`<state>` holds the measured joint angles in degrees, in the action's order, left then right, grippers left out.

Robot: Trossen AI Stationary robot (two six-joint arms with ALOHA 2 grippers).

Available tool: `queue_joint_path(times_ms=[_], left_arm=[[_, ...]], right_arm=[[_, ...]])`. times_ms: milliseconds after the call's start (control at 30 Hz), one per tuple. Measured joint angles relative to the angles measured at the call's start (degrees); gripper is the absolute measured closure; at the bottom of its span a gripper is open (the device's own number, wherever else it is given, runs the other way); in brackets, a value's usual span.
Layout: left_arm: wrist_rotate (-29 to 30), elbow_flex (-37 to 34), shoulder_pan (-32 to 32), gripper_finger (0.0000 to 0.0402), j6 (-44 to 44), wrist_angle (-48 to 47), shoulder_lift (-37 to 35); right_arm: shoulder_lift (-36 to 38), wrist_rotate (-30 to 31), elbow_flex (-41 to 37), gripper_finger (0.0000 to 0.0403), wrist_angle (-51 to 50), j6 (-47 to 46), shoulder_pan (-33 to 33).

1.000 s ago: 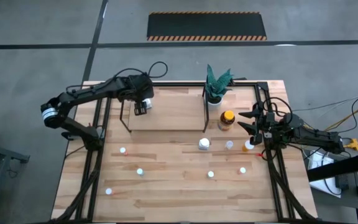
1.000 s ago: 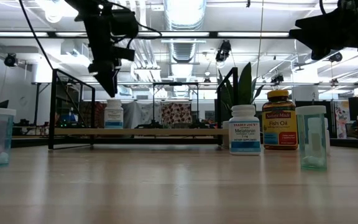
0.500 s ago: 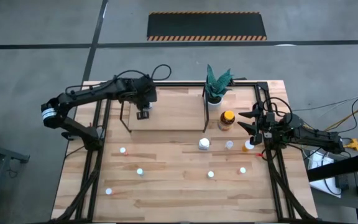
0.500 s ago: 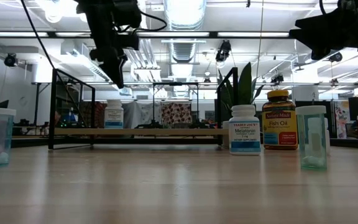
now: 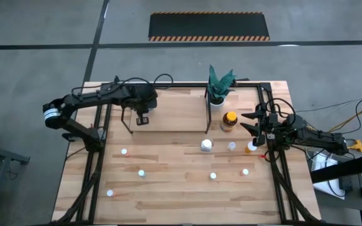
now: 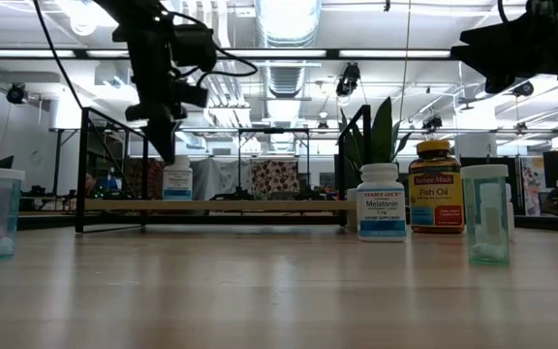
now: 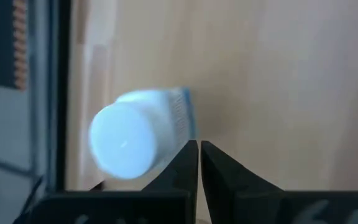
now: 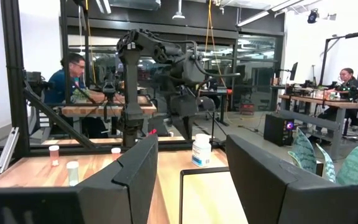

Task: Pick and place medicine bottles onto shelf by color
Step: Put the left white medicine bottle on the shelf

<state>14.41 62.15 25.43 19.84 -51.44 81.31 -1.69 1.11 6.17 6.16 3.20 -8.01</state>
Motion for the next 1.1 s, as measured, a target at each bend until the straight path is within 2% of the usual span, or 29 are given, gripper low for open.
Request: queue_joint_path(times_ms=[100,467,767,900,1100], left_arm=[[3.95,-0.26,-0.02,0.04,0.01,-0.03,0.14],[7.43,-0.26,0.09,0.04,0.03,-0.02,0.14],[6.75,0.48,-0.24,0.04,0.0,-0.19,0.14],[4.04,3.72,-0.97,0.04,0.03,-0.09,0.14],[4.05,7.3,-0.6,0.04,1.21,0.07,0.07]], right_arm=[[0.0,0.0,0.0,0.022,0.01,-0.15,-0.01],[0.0,0.02,0.0,0.022,-0.01,-0.13,-0.01],[0.0,0.01,0.0,0.022,-0.01,-0.08,-0.02],[0.0,0.0,0.0,0.022,0.01,-0.11,0.0],[0.0,0.02,0.0,0.022,-0.01,0.01,-0.01]])
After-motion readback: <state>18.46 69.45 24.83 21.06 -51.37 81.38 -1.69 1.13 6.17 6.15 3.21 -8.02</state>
